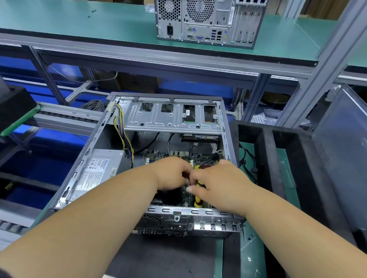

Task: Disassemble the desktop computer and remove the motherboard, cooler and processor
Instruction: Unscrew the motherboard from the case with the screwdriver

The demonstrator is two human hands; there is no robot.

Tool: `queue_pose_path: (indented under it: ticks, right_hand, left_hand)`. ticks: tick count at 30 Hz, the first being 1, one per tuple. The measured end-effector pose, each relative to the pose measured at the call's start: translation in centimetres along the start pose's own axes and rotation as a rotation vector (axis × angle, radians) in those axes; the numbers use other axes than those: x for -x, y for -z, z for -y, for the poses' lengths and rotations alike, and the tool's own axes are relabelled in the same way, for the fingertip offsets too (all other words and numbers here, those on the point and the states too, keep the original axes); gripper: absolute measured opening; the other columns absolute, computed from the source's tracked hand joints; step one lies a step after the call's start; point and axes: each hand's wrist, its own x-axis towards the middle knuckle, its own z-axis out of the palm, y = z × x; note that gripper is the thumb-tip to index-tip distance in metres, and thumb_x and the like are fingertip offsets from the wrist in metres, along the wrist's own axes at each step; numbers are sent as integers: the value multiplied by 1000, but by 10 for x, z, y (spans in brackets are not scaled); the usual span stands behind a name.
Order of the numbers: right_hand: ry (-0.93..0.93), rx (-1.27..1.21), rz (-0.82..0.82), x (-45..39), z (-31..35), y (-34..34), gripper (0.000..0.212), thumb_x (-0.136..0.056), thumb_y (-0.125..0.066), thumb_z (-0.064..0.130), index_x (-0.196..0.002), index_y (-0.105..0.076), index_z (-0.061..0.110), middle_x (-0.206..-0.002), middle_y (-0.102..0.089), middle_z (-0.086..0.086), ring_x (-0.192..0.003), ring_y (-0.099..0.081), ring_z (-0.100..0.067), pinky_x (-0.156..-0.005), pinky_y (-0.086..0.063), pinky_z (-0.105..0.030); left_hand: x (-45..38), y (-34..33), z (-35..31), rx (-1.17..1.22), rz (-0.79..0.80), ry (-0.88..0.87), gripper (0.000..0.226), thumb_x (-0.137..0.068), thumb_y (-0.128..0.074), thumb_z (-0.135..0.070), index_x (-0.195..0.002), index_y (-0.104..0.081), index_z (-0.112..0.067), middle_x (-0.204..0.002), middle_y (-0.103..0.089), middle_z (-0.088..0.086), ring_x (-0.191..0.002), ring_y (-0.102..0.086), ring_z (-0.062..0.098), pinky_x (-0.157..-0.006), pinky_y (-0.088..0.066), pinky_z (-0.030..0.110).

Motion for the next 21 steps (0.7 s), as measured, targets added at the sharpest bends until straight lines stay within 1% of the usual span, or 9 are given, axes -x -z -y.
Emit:
queue_pose_path:
  ticks: [3,5,8,10,11,14,17,19,21]
  right_hand:
    - [8,-44,-4,0,0,2,13,-92,-45,40,-102,-50,34,-73,-52,11,-68,-46,-11,-97,-34,-39]
    - [12,-61,12,1,0,3,17,-84,-47,34,-101,-49,33,-82,-55,11,-74,-49,-13,-96,-34,-39]
    - [29,-6,3,1,0,2,16,-91,-42,46,-95,-47,31,-74,-53,9,-71,-49,-14,-93,-34,-39]
    - [14,1,4,0,1,1,27,-96,-34,57,-93,-45,33,-67,-52,8,-66,-48,-12,-92,-32,-36]
    - [13,4,7,0,0,0,28,-97,-33,58,-93,-46,33,-65,-52,8,-63,-46,-10,-93,-31,-35]
    - [21,-12,-1,0,0,1,18,-98,-40,47,-101,-50,33,-66,-51,10,-60,-42,-7,-95,-32,-36]
    - [18,-52,18,0,-1,2,15,-90,-44,36,-103,-48,32,-78,-55,10,-72,-47,-12,-95,-33,-37]
    - [19,-40,17,0,0,3,14,-91,-42,41,-99,-48,32,-73,-53,9,-69,-47,-10,-94,-33,-37]
    - [12,-16,-1,0,1,2,23,-95,-38,52,-95,-48,32,-65,-51,9,-62,-43,-5,-90,-31,-34]
  left_hand:
    - [1,-1,-1,15,3,8,38,-82,-59,-12,-60,-55,-43,-64,-58,-17,-58,-51,5,-55,-39,19]
    - [1,-1,-2,21,23,16,39,-80,-59,-11,-58,-56,-44,-67,-61,-12,-62,-54,12,-60,-46,26]
    - [1,0,-4,5,56,9,40,-80,-61,-12,-59,-58,-46,-72,-65,-10,-72,-60,18,-70,-50,32]
    - [1,1,-4,8,69,8,36,-81,-62,-13,-61,-58,-43,-74,-64,-12,-76,-60,17,-75,-50,32]
    - [2,1,-4,8,70,8,35,-81,-62,-13,-61,-57,-41,-72,-62,-13,-75,-58,15,-75,-50,32]
    - [1,1,-3,7,60,11,37,-79,-61,-13,-58,-57,-42,-66,-59,-15,-69,-56,14,-71,-49,31]
    - [2,1,-3,-5,59,-1,45,-79,-59,-12,-56,-57,-50,-60,-58,-25,-63,-54,7,-62,-46,25]
    - [3,2,-4,-7,68,-9,50,-80,-60,-13,-56,-56,-57,-59,-57,-27,-63,-53,4,-63,-46,25]
    - [3,2,-5,-6,79,-6,51,-81,-61,-14,-56,-55,-59,-62,-58,-23,-66,-55,7,-68,-49,29]
